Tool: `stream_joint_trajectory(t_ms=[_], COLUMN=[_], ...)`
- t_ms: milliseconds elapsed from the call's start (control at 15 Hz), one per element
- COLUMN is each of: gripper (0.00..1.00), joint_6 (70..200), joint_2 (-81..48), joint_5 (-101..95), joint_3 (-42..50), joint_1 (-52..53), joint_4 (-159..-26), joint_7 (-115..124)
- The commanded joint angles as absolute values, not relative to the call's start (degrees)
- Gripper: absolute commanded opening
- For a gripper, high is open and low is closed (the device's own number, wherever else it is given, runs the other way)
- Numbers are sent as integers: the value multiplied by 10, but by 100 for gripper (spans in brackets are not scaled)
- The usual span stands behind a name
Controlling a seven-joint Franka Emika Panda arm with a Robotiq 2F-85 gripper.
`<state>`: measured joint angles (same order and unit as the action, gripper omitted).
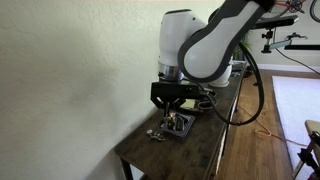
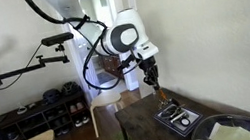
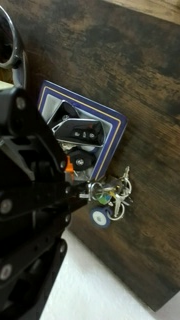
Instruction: Put the keys on the table on the rectangular thing
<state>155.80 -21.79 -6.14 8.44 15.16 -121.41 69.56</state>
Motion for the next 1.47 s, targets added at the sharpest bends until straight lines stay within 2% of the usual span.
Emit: stream_joint_trajectory(t_ms=[0,400,1400], gripper=[6,6,6], joint_6=[1565,1563,1570], joint_2=[-191,-203,-272], joint_5=[-89,-104,-77], joint_3=[109,135,123], joint_1=[147,131,101], joint_4=[-1230,-1214,-1182], joint_7=[715,714,689])
